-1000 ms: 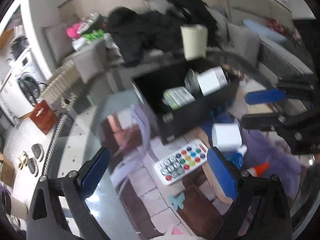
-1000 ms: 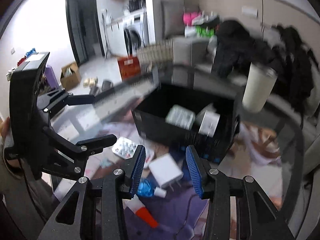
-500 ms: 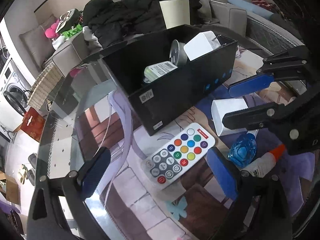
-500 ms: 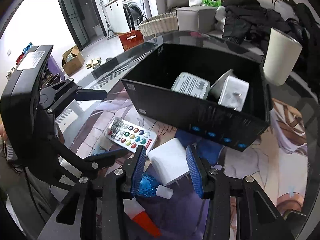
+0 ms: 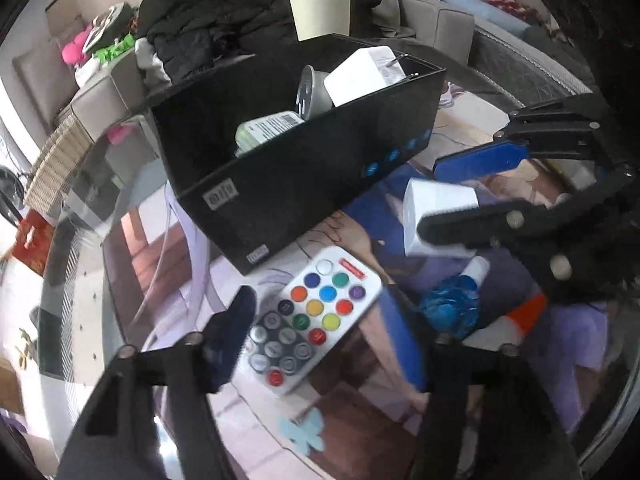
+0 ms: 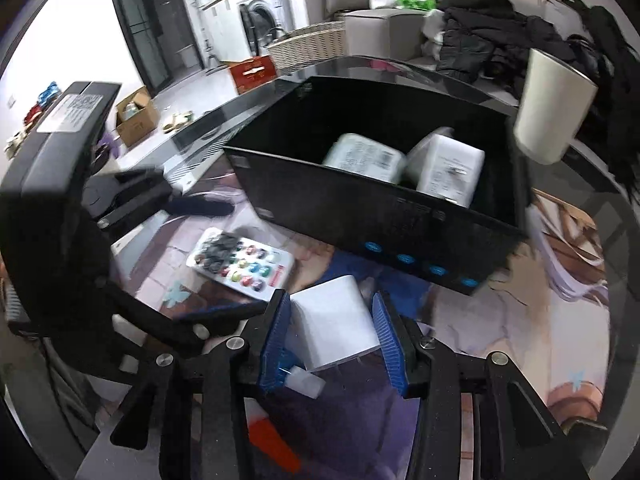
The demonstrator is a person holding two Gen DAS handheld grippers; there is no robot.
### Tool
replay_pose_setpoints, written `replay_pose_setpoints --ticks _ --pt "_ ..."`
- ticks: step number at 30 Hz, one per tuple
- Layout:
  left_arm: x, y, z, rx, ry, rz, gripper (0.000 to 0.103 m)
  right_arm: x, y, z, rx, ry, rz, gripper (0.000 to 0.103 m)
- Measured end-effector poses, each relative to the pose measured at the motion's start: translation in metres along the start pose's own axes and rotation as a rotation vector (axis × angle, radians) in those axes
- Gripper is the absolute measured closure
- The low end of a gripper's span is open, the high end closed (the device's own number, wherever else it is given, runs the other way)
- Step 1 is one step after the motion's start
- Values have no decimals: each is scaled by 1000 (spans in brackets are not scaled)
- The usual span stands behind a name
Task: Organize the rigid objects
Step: 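Close the right tool on the white cube while the left tool closes on the remote, then lift the white cube with the right tool while the left tool carries the remote to the box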
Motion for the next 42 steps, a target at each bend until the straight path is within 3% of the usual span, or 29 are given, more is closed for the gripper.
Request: replay_pose_setpoints --ticks 5,13,18,25,29,33,37,42 --pt "6 6 -9 -32 33 32 65 9 7 -20 16 -67 5 60" --pt "22 12 -4 -81 208 87 65 38 13 -11 -40 -64 71 60" --pt "19 6 -1 -96 221 73 62 35 11 -20 -35 -88 63 60" --pt "15 3 0 -112 217 65 58 32 -3 -13 15 -27 81 60" --pt "17 4 2 -102 225 65 58 31 0 -16 -15 -65 84 59" --pt "16 4 -1 -98 220 67 65 34 -3 -11 18 -14 77 59" --pt "15 5 -6 -139 187 65 65 37 -1 -7 69 6 53 61" --pt "16 7 -2 -139 198 63 65 37 1 -7 60 -4 50 61"
Point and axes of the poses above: each gripper's, at about its wrist camera, not at the fingertips, and y roughly against the way its jaws point, z to its left, x to its underside, the point moved 5 cm from there along -y, roughly the way its jaws point, and after that the axes turned 4 degrees about z, right-handed, at the moved point
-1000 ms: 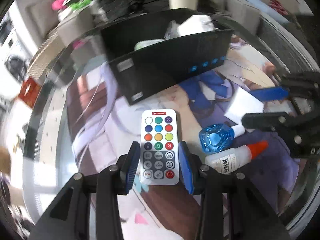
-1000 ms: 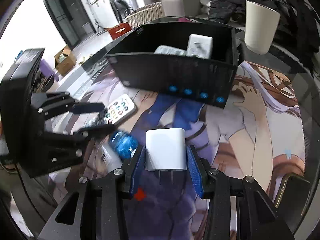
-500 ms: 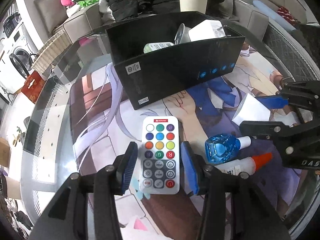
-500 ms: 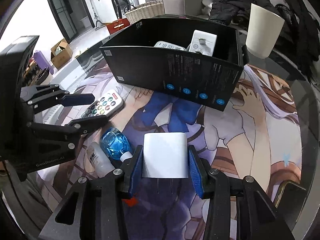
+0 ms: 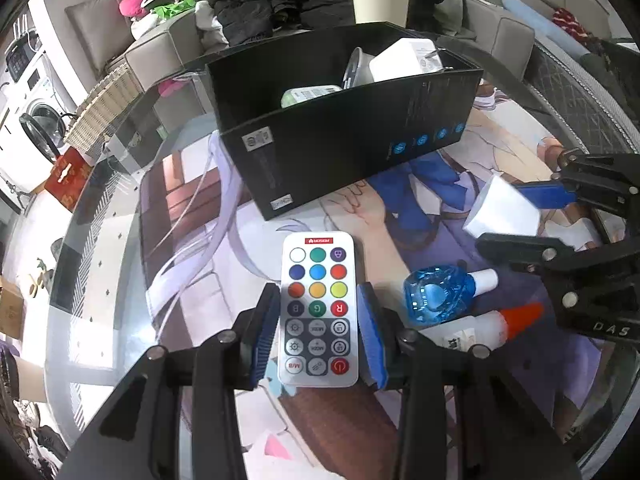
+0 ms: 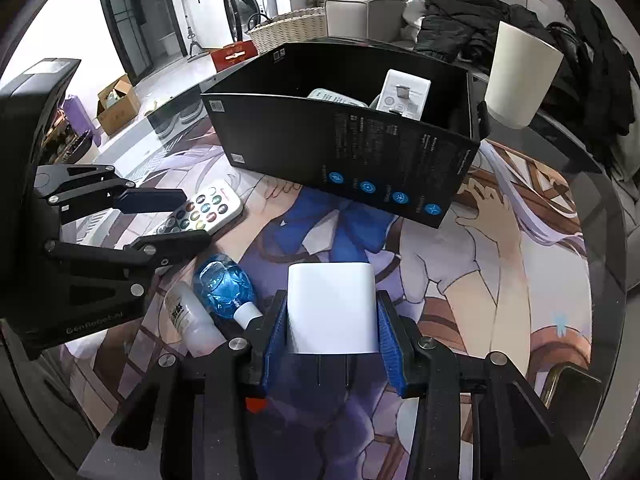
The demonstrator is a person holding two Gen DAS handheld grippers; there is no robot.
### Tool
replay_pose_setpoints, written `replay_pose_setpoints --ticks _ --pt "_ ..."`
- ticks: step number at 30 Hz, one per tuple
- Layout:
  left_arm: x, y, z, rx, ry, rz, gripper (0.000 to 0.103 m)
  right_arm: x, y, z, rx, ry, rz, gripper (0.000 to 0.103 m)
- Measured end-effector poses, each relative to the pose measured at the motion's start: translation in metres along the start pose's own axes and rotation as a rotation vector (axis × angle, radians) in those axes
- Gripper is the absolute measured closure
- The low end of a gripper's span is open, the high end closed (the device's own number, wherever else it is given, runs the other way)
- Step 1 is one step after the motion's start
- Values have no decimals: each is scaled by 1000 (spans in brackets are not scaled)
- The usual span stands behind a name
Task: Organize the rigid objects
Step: 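Lift the white cube with the right tool while the left tool carries the remote to the box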
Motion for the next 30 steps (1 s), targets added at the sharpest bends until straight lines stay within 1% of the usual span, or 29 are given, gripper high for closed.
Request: replay_pose_setpoints --ticks 2,5,7,9,10,11,12,14,15,17,18,19,20,22,24,30 --pt "-2 5 1 -5 0 -26 65 1 4 -3 3 -3 -8 61" --pt "-6 21 0 -1 -8 -97 65 2 14 -7 -3 -10 -32 61" --pt "-10 35 -3 -11 -24 -157 65 0 22 -7 -9 -19 -68 61" --pt "-13 53 -5 5 -29 -234 65 -4 32 -6 -13 -25 -107 61" --pt "-14 63 -6 6 -34 -279 65 -6 39 -6 -17 -28 -143 61" --pt "-15 75 -8 -5 -46 -341 65 -9 49 -5 -16 -29 -189 61" --pt "-15 85 -9 -20 -54 -385 65 -10 56 -2 -14 -25 -221 61" --pt "-14 107 -8 -45 -52 -491 65 -14 79 3 3 4 -341 61" --pt "-13 121 -7 -56 -42 -556 65 -14 87 5 13 15 -378 61" --pt "-10 146 -4 -78 -17 -669 65 -14 109 9 34 31 -488 61" --pt "-8 155 -1 -84 -7 -703 65 -12 124 11 51 28 -562 61" --pt "-6 165 3 -91 16 -747 65 -11 135 11 61 27 -606 61" --pt "-4 171 5 -94 34 -774 65 -9 145 11 71 24 -654 61" --pt "-1 179 9 -90 46 -801 65 -9 160 13 98 27 -725 61" --pt "1 181 11 -83 53 -803 65 -8 167 16 105 38 -746 61" --pt "-4 172 14 -66 57 -769 65 -6 169 15 93 27 -740 61"
Point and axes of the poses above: each gripper's, at about its wrist camera, not at the fingertips, and y roughly against the way its jaws point, z to its left, x to its underside, the point moved 5 cm from there along -y, roughly the way its jaws point, and after that the axes turned 4 degrees about z, right-handed, at the moved point
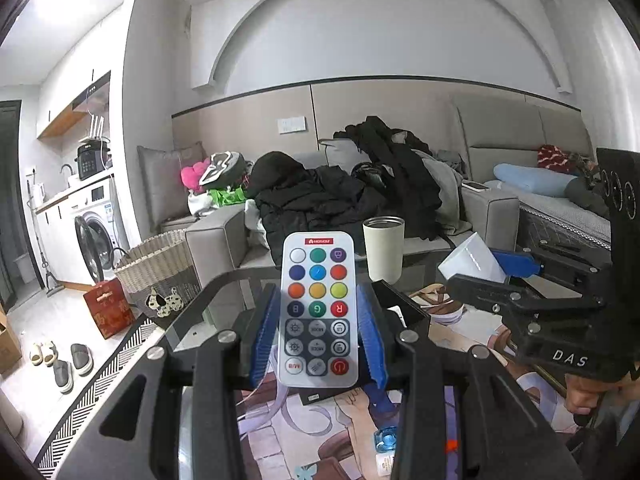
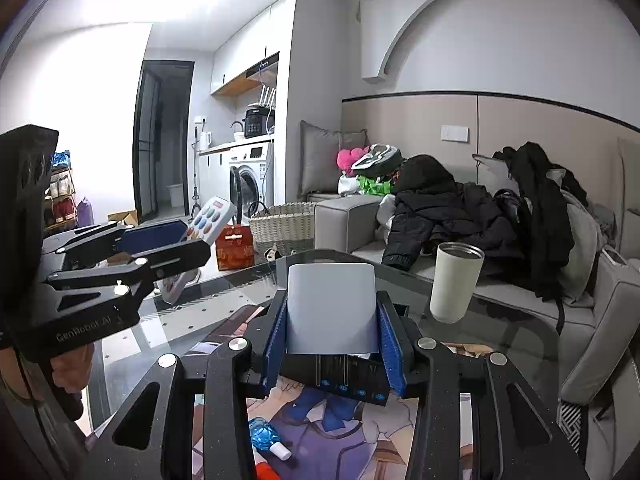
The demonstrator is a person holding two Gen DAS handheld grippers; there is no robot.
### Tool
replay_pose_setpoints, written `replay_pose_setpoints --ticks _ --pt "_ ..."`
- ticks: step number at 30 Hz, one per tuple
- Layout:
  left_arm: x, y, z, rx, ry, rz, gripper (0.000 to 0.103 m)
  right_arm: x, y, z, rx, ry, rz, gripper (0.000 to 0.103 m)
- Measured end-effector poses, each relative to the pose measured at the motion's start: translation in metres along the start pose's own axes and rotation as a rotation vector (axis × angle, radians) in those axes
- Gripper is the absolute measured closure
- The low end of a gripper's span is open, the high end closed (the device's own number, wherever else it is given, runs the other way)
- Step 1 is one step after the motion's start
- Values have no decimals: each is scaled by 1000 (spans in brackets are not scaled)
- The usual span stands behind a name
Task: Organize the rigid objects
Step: 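Lift the white cube with the right tool while the left tool carries the remote to the box, then lower the white cube into the box and open the right tool while the left releases the remote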
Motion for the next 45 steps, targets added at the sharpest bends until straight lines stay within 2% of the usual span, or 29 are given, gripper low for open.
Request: replay_pose_setpoints --ticks 11,19,25,29,32,38,45 --pt "-13 -24 5 -6 35 3 65 -19 -10 -4 -12 -21 -32 61" --pt "-40 -52 18 -14 109 -30 65 -49 -43 -16 22 -58 -36 61" --pt "-40 -79 27 -6 168 10 65 -66 -71 -20 45 -69 -43 61" --pt "-38 -89 25 -4 167 34 65 -67 -83 -21 44 -75 -23 61" --pt "-32 -98 23 -4 160 71 65 -64 -91 -23 41 -78 6 61" --pt "-15 -129 27 -3 189 210 65 -47 -114 -32 41 -111 101 61" --pt "16 -172 20 31 208 427 65 -20 -148 -36 -15 -169 271 61"
Point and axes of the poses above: each gripper's, at about its wrist camera, not at the fingertips, and y roughly against the way its jaws point, z to its left, x to its underside, the point moved 5 cm from there along -y, roughly the way its jaws point, and after that the axes turned 4 degrees about z, right-handed, at the moved point
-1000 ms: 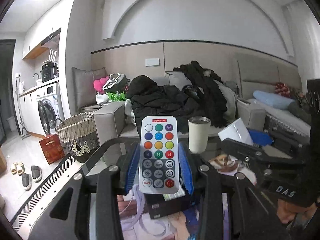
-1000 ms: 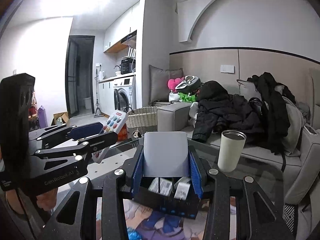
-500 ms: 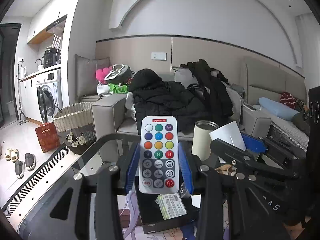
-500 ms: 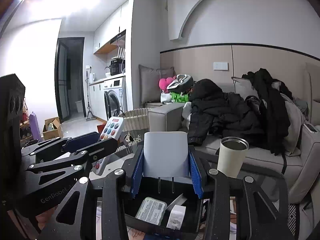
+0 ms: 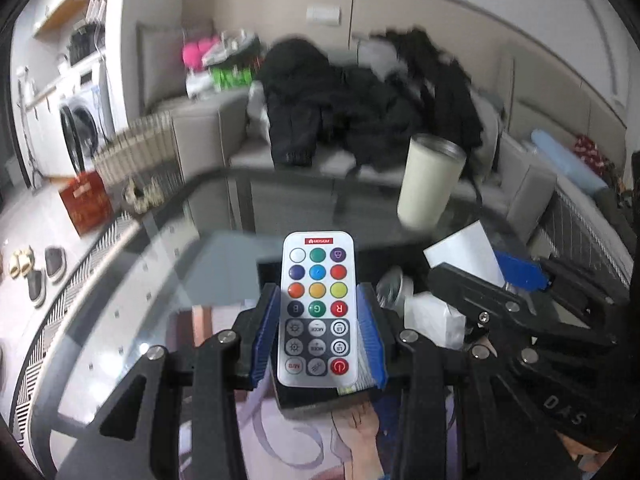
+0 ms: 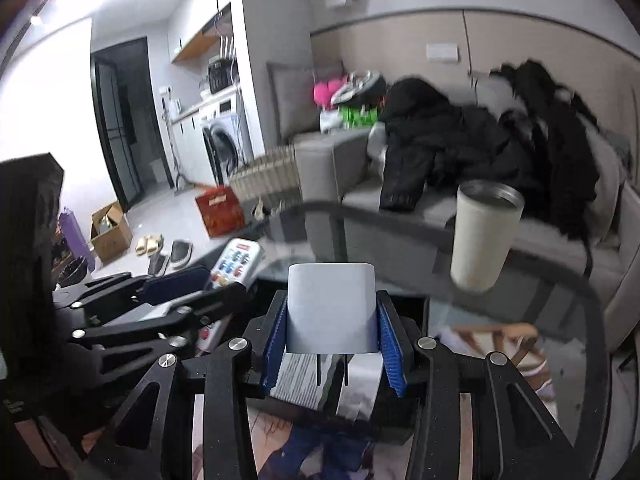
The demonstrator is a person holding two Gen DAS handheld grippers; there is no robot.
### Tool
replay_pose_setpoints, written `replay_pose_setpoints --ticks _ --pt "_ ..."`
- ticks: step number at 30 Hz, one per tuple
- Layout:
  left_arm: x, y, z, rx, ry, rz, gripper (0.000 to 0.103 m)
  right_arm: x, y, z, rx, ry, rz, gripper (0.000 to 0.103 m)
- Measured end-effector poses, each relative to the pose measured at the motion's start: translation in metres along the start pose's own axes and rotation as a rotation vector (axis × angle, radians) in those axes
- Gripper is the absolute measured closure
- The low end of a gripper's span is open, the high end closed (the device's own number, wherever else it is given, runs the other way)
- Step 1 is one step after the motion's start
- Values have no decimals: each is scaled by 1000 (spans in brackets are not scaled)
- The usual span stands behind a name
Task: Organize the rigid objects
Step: 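Lower the white cube into the box and open the right tool while the left releases the remote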
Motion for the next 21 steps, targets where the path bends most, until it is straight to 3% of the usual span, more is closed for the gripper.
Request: replay_pose_setpoints --ticks 8,21 --pt "12 -25 1 8 16 89 65 19 -33 -5 -21 -20 150 61" --pt "19 -26 4 7 12 103 61 22 -36 -11 -21 -42 175 61"
Point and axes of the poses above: each gripper's, at about its wrist camera, not at the fingertips, and y roughly against the way its jaws point, z to its left, x to its underside, the point moved 5 cm from there along -y, roughly the way its jaws point, and after that the axes turned 4 degrees about z, right-handed, at the moved point
